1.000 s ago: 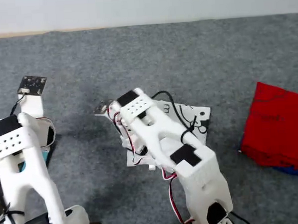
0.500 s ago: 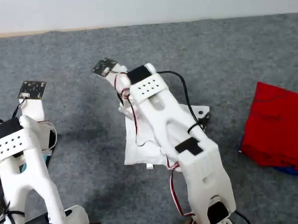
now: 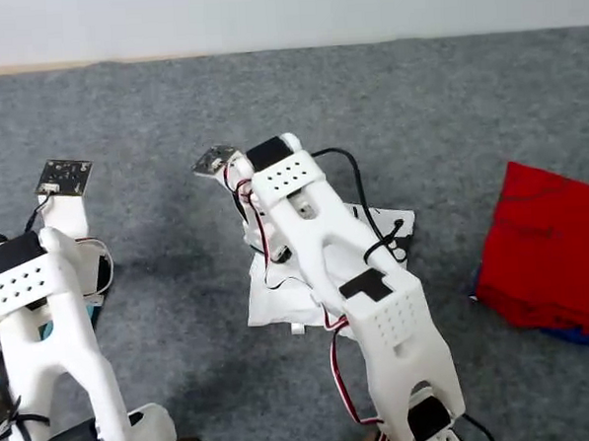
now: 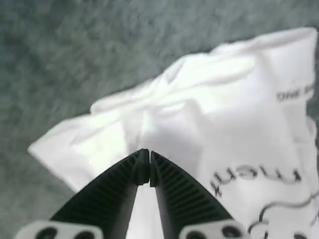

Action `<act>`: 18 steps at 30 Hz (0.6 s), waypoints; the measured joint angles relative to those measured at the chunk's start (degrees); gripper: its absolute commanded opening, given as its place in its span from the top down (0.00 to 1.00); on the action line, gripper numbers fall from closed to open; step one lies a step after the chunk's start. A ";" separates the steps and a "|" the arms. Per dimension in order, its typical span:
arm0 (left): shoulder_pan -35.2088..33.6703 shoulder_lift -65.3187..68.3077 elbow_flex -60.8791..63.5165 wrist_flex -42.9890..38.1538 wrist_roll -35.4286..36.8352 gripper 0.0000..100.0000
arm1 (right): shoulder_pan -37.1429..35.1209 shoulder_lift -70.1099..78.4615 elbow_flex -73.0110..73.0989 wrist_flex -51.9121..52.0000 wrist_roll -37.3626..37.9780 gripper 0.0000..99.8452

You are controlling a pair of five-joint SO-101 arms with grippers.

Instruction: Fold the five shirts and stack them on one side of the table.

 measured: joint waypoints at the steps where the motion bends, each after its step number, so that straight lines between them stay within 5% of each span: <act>1: 0.00 0.00 0.00 0.00 0.00 0.99 | -0.09 -0.88 0.00 1.05 0.00 0.99; 12: 0.00 0.00 0.00 0.00 0.00 0.99 | -2.46 -7.65 2.02 3.87 0.00 0.99; 18: 0.00 0.00 0.00 0.00 0.00 0.99 | -2.02 -4.92 2.02 -3.08 0.00 0.99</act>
